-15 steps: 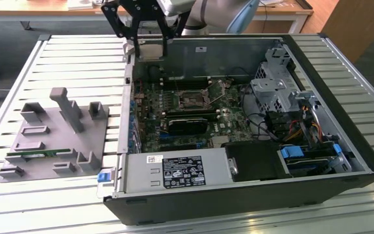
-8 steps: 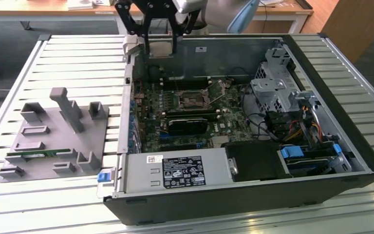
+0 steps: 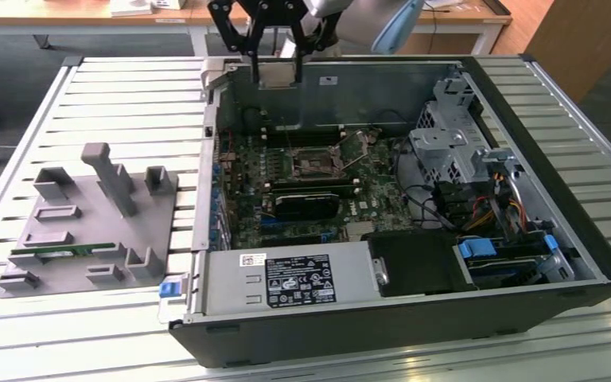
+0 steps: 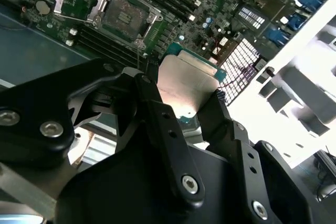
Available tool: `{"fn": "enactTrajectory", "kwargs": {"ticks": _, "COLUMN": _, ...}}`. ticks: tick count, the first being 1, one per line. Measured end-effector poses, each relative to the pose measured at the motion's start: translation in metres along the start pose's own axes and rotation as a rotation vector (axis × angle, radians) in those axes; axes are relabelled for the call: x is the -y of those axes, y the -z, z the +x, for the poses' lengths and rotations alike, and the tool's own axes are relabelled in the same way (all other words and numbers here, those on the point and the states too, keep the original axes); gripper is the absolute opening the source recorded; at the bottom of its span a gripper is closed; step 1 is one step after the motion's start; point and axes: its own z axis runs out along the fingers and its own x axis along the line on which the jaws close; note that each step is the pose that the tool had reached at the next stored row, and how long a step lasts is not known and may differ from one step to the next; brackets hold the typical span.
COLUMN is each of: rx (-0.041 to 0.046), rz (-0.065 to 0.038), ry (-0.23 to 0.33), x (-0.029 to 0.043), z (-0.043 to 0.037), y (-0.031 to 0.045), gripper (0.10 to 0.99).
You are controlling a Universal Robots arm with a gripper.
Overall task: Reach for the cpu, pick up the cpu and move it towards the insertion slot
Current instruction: 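Pick up the cpu and move it towards the insertion slot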
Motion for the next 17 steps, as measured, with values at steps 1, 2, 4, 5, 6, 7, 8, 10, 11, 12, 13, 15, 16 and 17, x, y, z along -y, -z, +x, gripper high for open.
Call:
{"fn": "enactTrajectory", "kwargs": {"ticks": 1, "rx": -0.0001, "rz": 0.0, "ry": 0.0, "x": -0.0016, "z": -0.0016, "y": -0.0005, "gripper": 0.545}}
{"fn": "enactTrajectory", "kwargs": {"ticks": 2, "rx": 0.0001, "rz": 0.0, "ry": 0.0, "x": -0.004, "z": -0.0032, "y": -0.0011, "gripper": 0.545}}
{"fn": "enactTrajectory", "kwargs": {"ticks": 4, "rx": -0.0001, "rz": 0.0, "ry": 0.0, "x": -0.0101, "z": -0.0067, "y": -0.002, "gripper": 0.545}}
{"fn": "enactTrajectory", "kwargs": {"ticks": 5, "rx": 0.0, "rz": 0.0, "ry": 0.0, "x": -0.0133, "z": -0.0088, "y": -0.0027, "gripper": 0.545}}
{"fn": "enactTrajectory", "kwargs": {"ticks": 6, "rx": -0.0001, "rz": 0.0, "ry": 0.0, "x": -0.0158, "z": -0.0109, "y": -0.0031, "gripper": 0.545}}
{"fn": "enactTrajectory", "kwargs": {"ticks": 7, "rx": -0.0002, "rz": 0.0, "ry": 0.0, "x": -0.0177, "z": -0.0134, "y": -0.0034, "gripper": 0.545}}
{"fn": "enactTrajectory", "kwargs": {"ticks": 8, "rx": -0.0001, "rz": 0.0, "ry": 0.0, "x": -0.0189, "z": -0.0163, "y": -0.0037, "gripper": 0.545}}
{"fn": "enactTrajectory", "kwargs": {"ticks": 10, "rx": 0.0002, "rz": 0.0, "ry": 0.0, "x": -0.0203, "z": -0.0216, "y": -0.004, "gripper": 0.545}}
{"fn": "enactTrajectory", "kwargs": {"ticks": 11, "rx": 0.0005, "rz": 0.0, "ry": 0.0, "x": -0.0208, "z": -0.0239, "y": -0.0041, "gripper": 0.545}}
{"fn": "enactTrajectory", "kwargs": {"ticks": 12, "rx": 0.001, "rz": 0.0, "ry": 0.0, "x": -0.0212, "z": -0.0262, "y": -0.0042, "gripper": 0.545}}
{"fn": "enactTrajectory", "kwargs": {"ticks": 13, "rx": 0.0016, "rz": 0.0, "ry": 0.0, "x": -0.0217, "z": -0.0286, "y": -0.0044, "gripper": 0.545}}
{"fn": "enactTrajectory", "kwargs": {"ticks": 15, "rx": 0.0028, "rz": 0.0, "ry": 0.0, "x": -0.0226, "z": -0.0336, "y": -0.0046, "gripper": 0.545}}
{"fn": "enactTrajectory", "kwargs": {"ticks": 16, "rx": 0.0037, "rz": 0.0, "ry": 0.0, "x": -0.0231, "z": -0.0361, "y": -0.0048, "gripper": 0.545}}
{"fn": "enactTrajectory", "kwargs": {"ticks": 17, "rx": 0.0044, "rz": 0.0, "ry": 0.0, "x": -0.0234, "z": -0.0387, "y": -0.0049, "gripper": 0.545}}
